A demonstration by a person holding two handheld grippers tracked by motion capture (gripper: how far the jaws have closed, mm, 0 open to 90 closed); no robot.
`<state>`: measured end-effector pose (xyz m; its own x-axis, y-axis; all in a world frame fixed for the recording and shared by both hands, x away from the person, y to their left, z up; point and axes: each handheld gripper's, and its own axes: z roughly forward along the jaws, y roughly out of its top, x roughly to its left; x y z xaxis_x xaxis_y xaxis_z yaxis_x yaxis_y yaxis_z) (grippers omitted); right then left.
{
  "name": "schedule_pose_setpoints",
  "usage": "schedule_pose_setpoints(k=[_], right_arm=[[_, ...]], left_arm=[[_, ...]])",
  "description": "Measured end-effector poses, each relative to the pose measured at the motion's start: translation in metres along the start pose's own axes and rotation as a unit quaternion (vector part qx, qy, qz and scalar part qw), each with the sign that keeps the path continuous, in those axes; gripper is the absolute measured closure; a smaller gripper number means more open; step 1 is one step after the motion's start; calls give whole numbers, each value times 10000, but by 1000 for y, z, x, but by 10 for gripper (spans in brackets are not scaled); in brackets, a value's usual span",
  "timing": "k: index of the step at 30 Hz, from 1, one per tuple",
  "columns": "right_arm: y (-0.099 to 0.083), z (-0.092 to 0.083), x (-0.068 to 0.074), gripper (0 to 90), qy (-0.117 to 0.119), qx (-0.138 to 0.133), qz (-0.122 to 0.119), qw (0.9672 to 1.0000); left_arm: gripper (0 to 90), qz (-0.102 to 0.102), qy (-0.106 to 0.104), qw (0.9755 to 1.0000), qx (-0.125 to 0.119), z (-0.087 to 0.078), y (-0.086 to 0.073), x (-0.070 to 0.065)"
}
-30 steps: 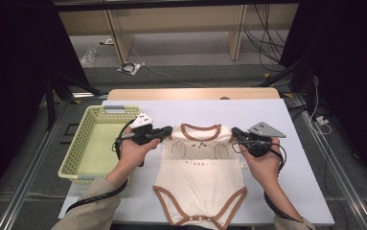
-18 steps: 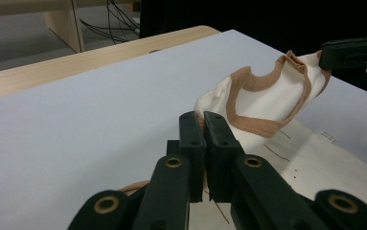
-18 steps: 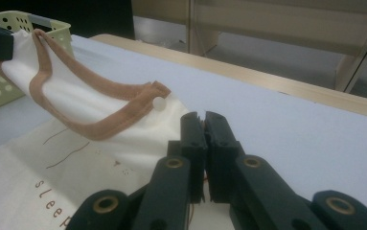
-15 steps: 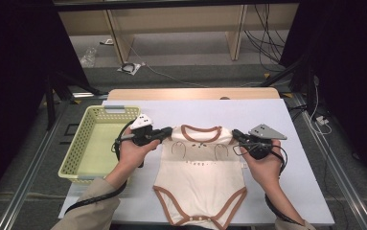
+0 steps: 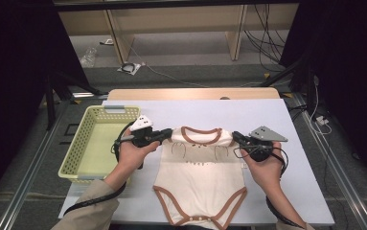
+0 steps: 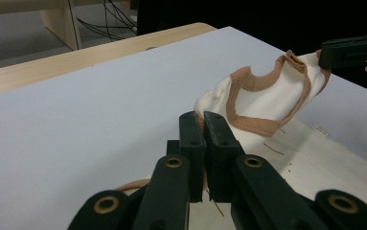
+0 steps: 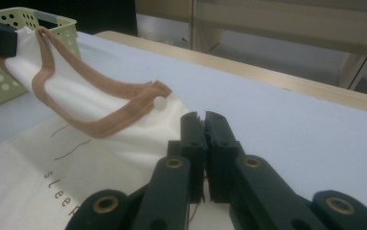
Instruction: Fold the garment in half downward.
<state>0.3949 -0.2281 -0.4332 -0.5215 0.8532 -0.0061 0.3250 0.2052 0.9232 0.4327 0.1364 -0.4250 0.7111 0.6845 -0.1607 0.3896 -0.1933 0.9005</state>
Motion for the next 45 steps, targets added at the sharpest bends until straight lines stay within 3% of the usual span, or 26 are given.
schedule_pose_setpoints(k=[45], right_arm=[[-7, -15, 4, 881, 89, 39, -31, 9999]], left_arm=[[864, 131, -116, 9998, 123, -6, -8, -12]])
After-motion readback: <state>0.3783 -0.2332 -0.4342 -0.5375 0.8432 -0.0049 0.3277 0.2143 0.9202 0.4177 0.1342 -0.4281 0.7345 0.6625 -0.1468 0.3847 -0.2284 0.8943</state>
